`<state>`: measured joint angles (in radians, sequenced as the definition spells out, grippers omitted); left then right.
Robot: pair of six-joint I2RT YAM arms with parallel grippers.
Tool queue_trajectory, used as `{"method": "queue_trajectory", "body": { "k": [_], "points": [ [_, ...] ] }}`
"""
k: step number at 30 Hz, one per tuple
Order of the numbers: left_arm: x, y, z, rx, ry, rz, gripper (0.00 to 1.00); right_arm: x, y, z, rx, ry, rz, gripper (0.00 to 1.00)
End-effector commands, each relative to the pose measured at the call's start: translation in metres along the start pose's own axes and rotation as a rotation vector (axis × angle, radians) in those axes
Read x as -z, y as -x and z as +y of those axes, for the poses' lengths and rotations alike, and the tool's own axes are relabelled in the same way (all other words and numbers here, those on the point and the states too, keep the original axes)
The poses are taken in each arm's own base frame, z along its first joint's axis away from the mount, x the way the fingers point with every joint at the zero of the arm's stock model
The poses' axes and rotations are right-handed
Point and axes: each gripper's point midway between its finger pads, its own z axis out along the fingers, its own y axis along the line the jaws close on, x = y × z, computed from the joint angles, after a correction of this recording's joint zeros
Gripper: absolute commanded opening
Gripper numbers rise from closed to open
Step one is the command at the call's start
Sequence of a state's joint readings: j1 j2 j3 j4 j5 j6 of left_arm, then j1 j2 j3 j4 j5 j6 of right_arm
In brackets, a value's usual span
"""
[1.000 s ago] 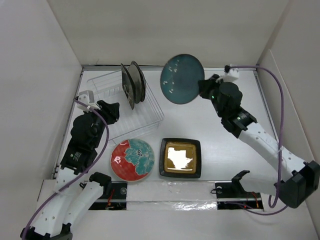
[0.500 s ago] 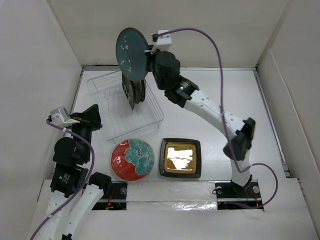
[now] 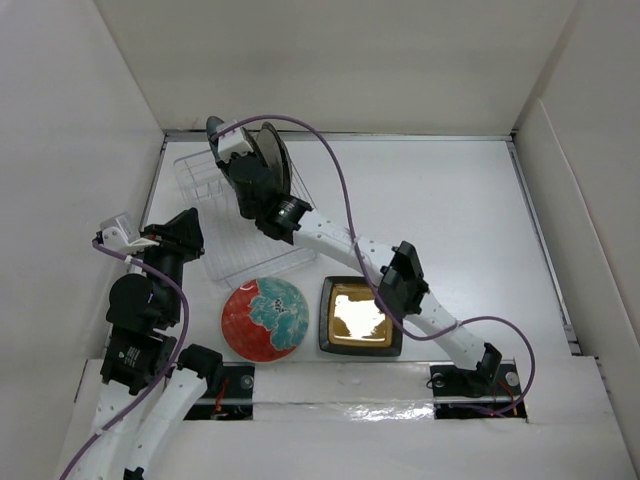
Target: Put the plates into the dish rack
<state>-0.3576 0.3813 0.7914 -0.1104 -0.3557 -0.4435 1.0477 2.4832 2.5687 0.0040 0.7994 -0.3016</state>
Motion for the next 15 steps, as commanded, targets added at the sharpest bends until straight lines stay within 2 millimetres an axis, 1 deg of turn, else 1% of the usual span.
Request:
{"method": "queue_trajectory", "body": {
  "k": [1,6,7,10,12,14,15],
  "points": [
    [-0.003,0.003,-0.003,0.008,-0.011,-0.018,0.16,0.009,0.107,-0.065,-0.257,-0.180,-0.264,0.00],
    [-0.002,0.002,-0.004,0.008,-0.021,-0.016,0.17,0.002,0.080,-0.055,-0.243,-0.201,-0.227,0.00],
    [-0.004,-0.001,-0.003,0.002,-0.013,-0.005,0.17,0.001,0.076,-0.052,-0.246,-0.195,-0.220,0.00],
    [-0.003,-0.001,-0.004,0.004,-0.023,-0.005,0.17,-0.003,0.059,-0.042,-0.256,-0.183,-0.186,0.00],
    [-0.003,0.001,-0.005,0.005,-0.023,-0.011,0.17,-0.006,0.037,-0.033,-0.255,-0.178,-0.149,0.00],
    [-0.004,-0.003,-0.003,-0.002,-0.017,0.003,0.17,-0.008,0.022,-0.025,-0.263,-0.174,-0.125,0.00],
    [-0.004,-0.004,-0.005,-0.002,-0.025,0.008,0.17,-0.005,0.014,-0.017,-0.269,-0.173,-0.112,0.00]
  ]
}}
